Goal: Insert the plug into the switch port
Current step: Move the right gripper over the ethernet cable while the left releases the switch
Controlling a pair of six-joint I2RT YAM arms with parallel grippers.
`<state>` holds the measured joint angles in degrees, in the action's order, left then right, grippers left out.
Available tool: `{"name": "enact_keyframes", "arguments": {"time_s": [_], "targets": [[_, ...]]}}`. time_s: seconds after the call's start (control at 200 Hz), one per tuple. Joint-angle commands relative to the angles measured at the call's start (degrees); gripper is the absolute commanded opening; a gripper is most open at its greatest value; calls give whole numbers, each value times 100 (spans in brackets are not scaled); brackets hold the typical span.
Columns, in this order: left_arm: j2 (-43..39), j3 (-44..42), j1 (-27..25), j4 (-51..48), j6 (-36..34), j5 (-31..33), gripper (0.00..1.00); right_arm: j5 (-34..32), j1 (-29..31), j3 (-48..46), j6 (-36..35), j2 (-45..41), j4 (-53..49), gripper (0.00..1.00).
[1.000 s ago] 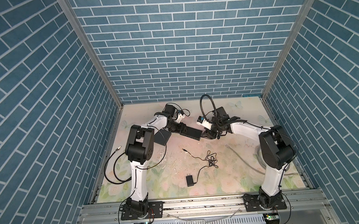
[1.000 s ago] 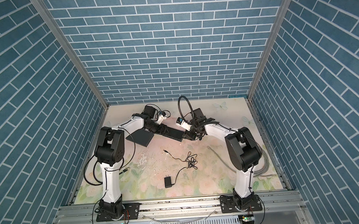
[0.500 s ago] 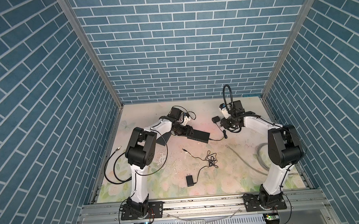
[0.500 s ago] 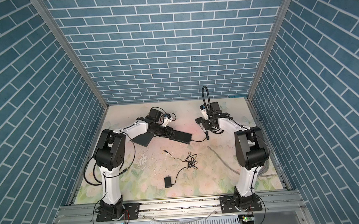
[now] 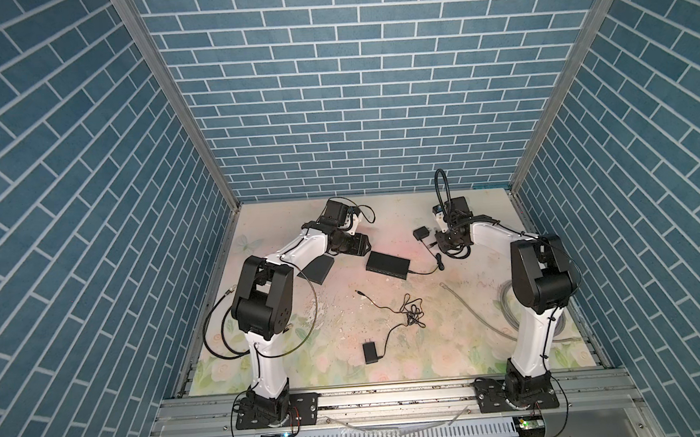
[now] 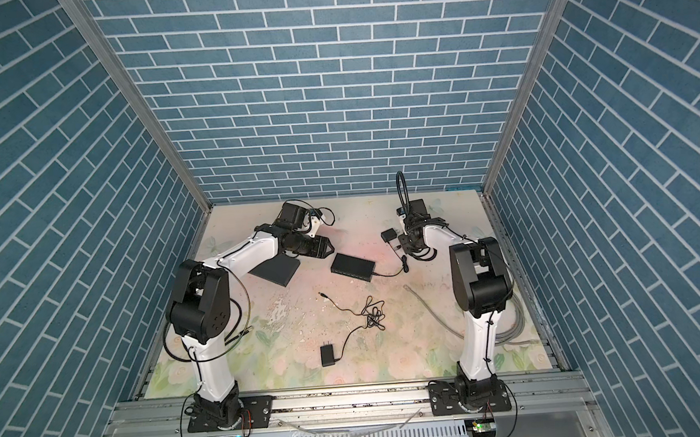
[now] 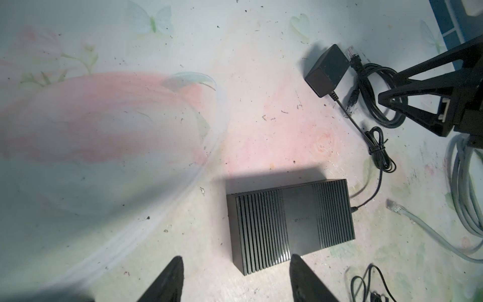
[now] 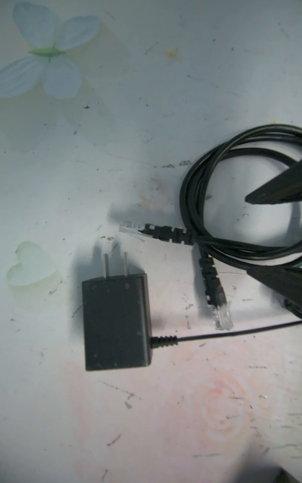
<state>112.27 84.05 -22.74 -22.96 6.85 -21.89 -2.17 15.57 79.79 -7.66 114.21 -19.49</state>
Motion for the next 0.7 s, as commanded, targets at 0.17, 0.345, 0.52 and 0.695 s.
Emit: {"name": "enact_keyframes", "arguments": {"time_s": [0.17, 0.345, 0.52, 0.695], "targets": [[-113, -114, 6, 31, -20, 173, 65, 70, -10, 1253, 283, 722, -788, 33], [-135, -66, 23, 11, -61, 167, 65, 153, -28, 1587, 309, 981, -1290, 29], [-132, -23, 18, 17, -22, 166, 65, 169, -31, 1690, 292, 1103, -1549, 26], [-200, 16, 20, -17, 25, 151, 65, 134, -40, 1782, 226, 1228, -1529, 9]]}}
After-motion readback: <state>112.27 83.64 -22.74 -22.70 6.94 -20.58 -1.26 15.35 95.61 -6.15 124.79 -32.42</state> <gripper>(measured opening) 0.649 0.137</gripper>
